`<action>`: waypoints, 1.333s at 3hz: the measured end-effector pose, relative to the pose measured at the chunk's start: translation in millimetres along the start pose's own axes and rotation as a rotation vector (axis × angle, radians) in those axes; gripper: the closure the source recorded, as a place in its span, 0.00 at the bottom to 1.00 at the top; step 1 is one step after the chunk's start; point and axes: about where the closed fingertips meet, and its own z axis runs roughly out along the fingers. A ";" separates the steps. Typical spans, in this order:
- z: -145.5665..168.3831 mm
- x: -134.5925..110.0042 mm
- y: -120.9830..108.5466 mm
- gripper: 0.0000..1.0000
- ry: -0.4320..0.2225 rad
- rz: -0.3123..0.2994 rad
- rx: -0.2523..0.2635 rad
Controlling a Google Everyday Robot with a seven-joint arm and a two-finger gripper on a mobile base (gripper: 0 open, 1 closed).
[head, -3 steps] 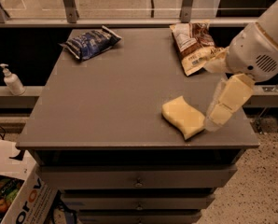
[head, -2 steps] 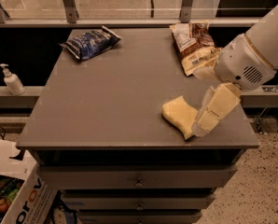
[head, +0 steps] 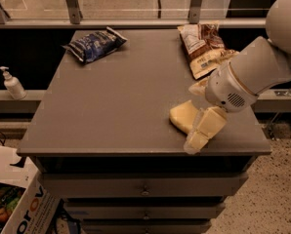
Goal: Move sponge near blue chip bag
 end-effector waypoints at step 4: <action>40.8 33.3 -30.0 0.62 0.046 0.037 0.015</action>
Offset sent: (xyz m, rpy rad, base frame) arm 0.0274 -0.0102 -0.0815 -0.0436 0.0361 -0.0426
